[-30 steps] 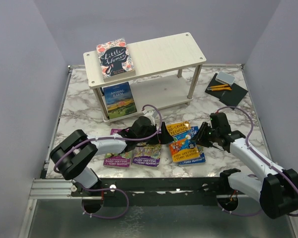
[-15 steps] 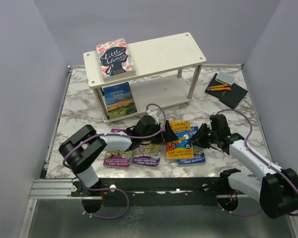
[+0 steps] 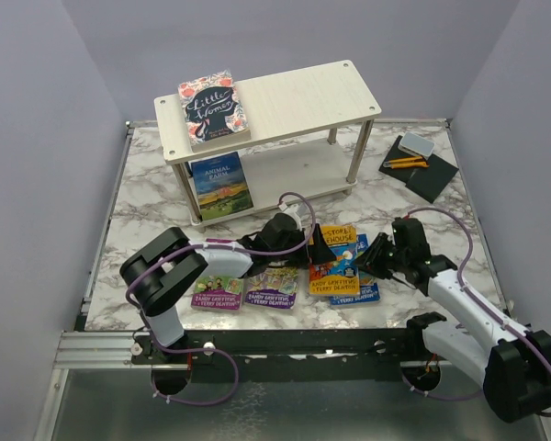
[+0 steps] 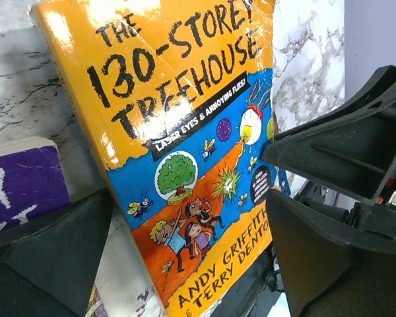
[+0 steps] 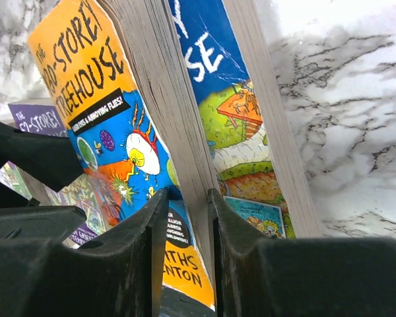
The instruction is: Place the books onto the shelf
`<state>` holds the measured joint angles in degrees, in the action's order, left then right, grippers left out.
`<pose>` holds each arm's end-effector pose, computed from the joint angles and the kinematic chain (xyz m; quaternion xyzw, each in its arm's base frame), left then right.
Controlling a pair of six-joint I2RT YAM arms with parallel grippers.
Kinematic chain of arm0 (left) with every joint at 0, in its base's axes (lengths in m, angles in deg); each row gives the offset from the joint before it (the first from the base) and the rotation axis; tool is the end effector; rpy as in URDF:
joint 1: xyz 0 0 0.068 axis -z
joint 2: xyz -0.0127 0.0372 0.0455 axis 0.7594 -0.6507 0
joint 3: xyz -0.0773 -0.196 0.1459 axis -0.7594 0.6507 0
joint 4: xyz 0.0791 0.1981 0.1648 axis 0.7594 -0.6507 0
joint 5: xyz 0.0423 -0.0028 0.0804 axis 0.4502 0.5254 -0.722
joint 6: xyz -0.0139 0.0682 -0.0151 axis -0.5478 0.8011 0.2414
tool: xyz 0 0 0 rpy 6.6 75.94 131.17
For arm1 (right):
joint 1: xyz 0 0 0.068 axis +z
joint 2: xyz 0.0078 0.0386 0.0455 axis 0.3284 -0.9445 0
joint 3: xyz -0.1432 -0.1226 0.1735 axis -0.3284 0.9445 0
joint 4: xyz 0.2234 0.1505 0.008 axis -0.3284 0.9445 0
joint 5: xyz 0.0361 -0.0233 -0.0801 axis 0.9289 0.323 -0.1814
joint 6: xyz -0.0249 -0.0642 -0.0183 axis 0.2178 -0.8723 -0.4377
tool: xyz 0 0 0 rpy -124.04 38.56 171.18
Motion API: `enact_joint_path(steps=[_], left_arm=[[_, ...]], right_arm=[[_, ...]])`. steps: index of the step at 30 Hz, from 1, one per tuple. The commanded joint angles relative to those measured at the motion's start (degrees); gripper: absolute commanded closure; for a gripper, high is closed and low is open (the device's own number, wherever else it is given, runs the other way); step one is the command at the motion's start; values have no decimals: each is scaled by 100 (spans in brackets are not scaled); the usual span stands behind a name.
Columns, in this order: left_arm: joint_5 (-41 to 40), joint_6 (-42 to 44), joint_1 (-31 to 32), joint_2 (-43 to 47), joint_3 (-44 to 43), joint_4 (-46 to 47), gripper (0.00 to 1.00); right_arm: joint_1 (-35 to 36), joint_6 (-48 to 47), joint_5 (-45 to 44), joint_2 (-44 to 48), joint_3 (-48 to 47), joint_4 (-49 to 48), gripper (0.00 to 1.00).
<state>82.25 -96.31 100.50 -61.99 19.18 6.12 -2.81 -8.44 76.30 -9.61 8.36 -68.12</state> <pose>0.2168 -0.2892 0.1155 0.0417 0.8669 -0.4429 0.2249 0.1977 0.0716 0.1402 0.2114 0.9114 0.2661 0.2322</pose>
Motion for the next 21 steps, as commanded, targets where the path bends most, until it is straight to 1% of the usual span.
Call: enact_joint_path(steps=[1,4,15,16,21], left_arm=[[20,25,186,-471,170,-951,1],[-111,30,183,-545,232,-952,1],[-152,-21,205,-748,358,-900,1],[-103,-39,205,-812,363,-811,2],[194,-277,200,-993,517,-313,13]], right_arm=[[-10,156,36,104,193,44,70],[-14,168,-58,189,324,49,72],[-10,138,-284,376,425,216,76],[-8,144,-276,386,439,216,76],[-3,153,-254,450,526,262,78]])
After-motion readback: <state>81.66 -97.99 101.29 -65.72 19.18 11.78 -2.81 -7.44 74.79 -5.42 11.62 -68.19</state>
